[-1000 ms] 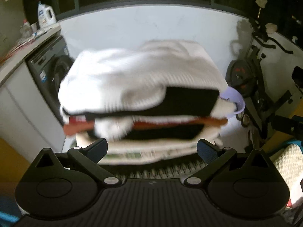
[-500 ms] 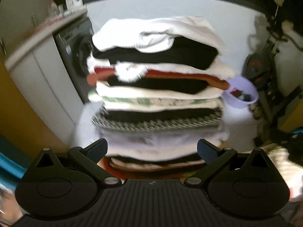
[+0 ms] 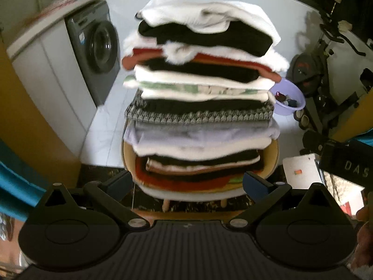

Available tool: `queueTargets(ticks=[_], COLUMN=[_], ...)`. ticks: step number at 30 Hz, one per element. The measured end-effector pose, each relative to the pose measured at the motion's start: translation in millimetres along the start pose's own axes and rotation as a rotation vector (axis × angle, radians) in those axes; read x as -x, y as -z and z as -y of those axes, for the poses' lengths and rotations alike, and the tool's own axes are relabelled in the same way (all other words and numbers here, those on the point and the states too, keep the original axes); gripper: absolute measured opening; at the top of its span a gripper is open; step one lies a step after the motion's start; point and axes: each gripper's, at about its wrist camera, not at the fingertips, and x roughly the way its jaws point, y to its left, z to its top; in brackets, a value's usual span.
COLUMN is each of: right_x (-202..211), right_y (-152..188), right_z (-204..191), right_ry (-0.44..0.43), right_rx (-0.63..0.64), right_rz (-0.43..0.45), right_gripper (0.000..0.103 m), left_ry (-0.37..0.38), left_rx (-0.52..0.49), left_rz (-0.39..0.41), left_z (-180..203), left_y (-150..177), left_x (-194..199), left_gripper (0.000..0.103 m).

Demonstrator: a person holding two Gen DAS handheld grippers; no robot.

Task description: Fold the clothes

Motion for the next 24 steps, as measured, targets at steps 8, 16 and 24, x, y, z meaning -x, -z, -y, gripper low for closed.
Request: queueTargets(ticks=[8, 16, 24], right_x=[24.4, 39.2, 70.1], right_y=[43.0, 82.8, 113.7], right_z=[-41.3, -41.3, -45.7], right_ry=[0.128, 0.211, 0.226], right_rx=[-0.02, -0.088, -0.099], right_rz=[-0.031, -0.076, -0.076], right_gripper=[0.102, 0.102, 0.102], left_ry=[0.041, 0.084, 0.122], left_rx=[-0.063, -0.105, -0.141], left_rz=[0.014, 0.026, 0.05], left_z=[-30.7, -42.5, -44.8], left_y=[25.5, 45.3, 67.6], left_x=[18.4, 35.4, 54.0], left_gripper=[0.103, 0.103, 0.103])
